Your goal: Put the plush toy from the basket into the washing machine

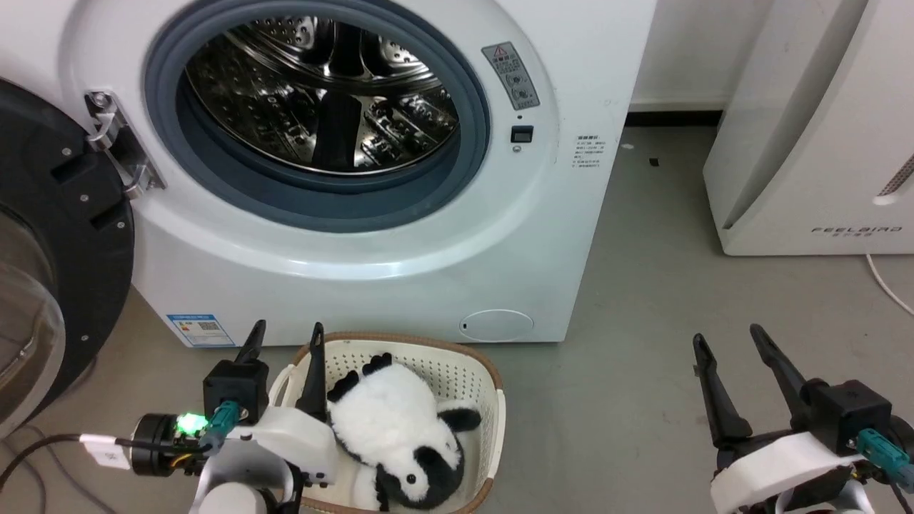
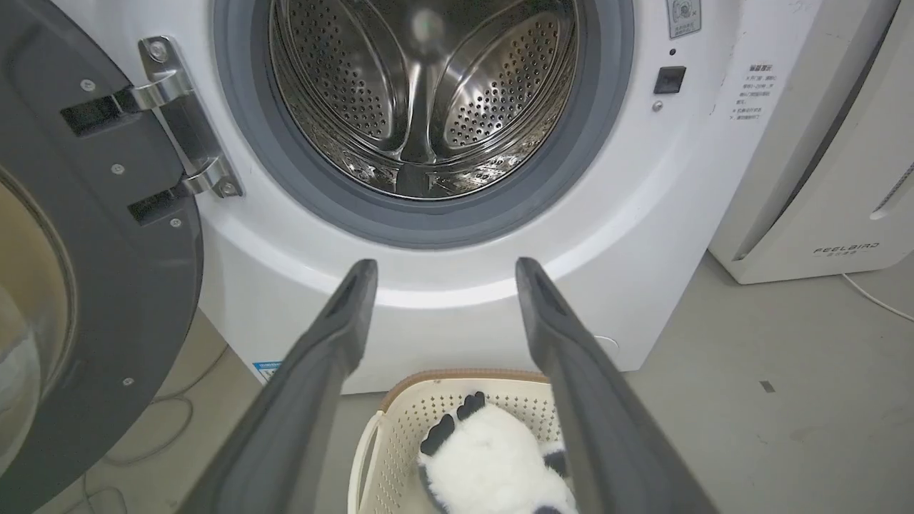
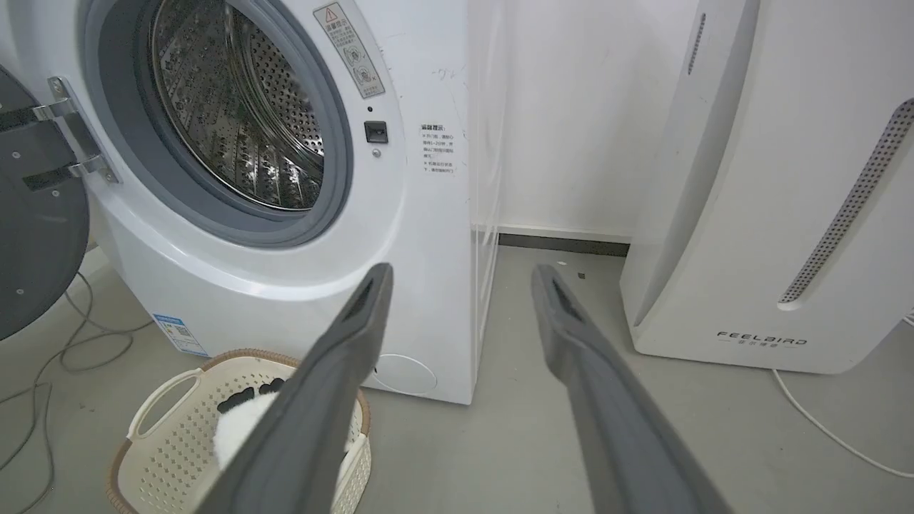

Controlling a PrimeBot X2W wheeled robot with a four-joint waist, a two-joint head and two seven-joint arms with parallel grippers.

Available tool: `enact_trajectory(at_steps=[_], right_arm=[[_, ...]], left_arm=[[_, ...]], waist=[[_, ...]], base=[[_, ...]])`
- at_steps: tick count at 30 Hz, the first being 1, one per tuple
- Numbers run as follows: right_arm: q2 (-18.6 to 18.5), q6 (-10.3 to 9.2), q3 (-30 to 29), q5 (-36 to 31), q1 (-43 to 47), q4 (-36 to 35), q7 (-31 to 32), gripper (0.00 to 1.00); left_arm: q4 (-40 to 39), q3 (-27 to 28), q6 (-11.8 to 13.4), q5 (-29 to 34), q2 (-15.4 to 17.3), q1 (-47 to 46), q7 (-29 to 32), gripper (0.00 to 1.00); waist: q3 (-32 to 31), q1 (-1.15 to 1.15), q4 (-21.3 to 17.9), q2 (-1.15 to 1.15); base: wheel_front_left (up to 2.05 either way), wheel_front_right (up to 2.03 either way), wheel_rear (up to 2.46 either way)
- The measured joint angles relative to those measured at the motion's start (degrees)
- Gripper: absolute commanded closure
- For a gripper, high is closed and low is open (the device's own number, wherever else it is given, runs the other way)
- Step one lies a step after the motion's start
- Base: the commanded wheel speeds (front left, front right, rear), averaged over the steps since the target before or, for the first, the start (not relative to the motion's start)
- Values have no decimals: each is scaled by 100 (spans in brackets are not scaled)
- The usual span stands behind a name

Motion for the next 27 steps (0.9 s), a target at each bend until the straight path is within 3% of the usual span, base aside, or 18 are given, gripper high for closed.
enact_trajectory(at_steps=[18, 27], right_arm=[[0, 0, -92, 330, -353, -80, -204, 0], [0, 0, -123, 509, -647, -186, -352, 0]], left_arm=[[1693, -115, -276, -269, 99, -1097, -1, 0], [2446, -197, -353, -467, 229, -1773, 336, 0]], waist=[[784, 0, -158, 0], [1579, 0, -287, 0]], base=[[0, 0, 0], [0, 0, 0]])
